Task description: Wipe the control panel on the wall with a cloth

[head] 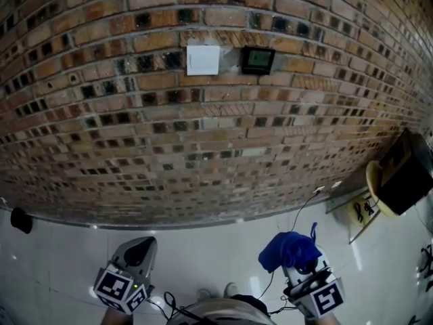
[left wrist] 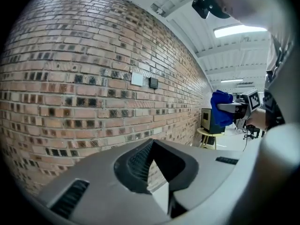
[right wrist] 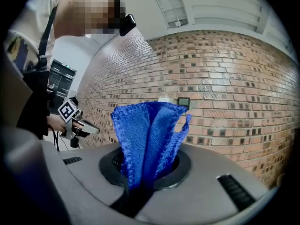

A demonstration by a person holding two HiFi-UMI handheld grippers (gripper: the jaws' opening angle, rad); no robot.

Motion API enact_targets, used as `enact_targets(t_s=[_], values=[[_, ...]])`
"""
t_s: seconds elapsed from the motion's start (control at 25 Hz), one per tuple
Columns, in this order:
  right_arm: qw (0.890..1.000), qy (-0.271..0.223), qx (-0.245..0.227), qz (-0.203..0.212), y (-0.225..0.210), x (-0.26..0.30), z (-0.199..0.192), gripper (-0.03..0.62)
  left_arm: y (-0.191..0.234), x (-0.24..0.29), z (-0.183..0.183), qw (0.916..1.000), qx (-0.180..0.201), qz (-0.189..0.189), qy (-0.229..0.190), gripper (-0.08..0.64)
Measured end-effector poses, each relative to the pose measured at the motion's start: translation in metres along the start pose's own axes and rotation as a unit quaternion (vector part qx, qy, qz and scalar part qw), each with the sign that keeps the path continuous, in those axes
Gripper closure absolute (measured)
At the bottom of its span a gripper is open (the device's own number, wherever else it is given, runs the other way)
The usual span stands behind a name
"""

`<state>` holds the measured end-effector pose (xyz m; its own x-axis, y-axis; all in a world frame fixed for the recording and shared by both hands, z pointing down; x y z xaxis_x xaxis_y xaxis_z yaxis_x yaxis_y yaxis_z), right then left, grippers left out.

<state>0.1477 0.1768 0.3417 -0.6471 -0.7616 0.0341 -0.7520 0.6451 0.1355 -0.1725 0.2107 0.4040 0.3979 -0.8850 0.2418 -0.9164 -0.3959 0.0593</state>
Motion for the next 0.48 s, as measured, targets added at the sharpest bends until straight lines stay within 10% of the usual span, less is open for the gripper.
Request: enact_targets(t_s=[0.48], values=[[1.0, -0.012, 0.007, 0.006, -0.034, -0.069, -0.006, 0.503, -0.056, -0.003, 0.003, 0.9995, -0.023, 0.022, 0.0, 0.56]])
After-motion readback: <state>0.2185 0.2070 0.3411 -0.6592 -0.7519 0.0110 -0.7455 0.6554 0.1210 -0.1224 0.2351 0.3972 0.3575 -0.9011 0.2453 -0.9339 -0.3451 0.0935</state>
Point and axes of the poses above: the fingertips, and each gripper's own axes: x forward along the fingers, y to its left, z out of its top, the point moved 4 cm from there along -x, backward along the fingers, and after that the axes turned 4 degrees about -z, right-handed, at the moved point
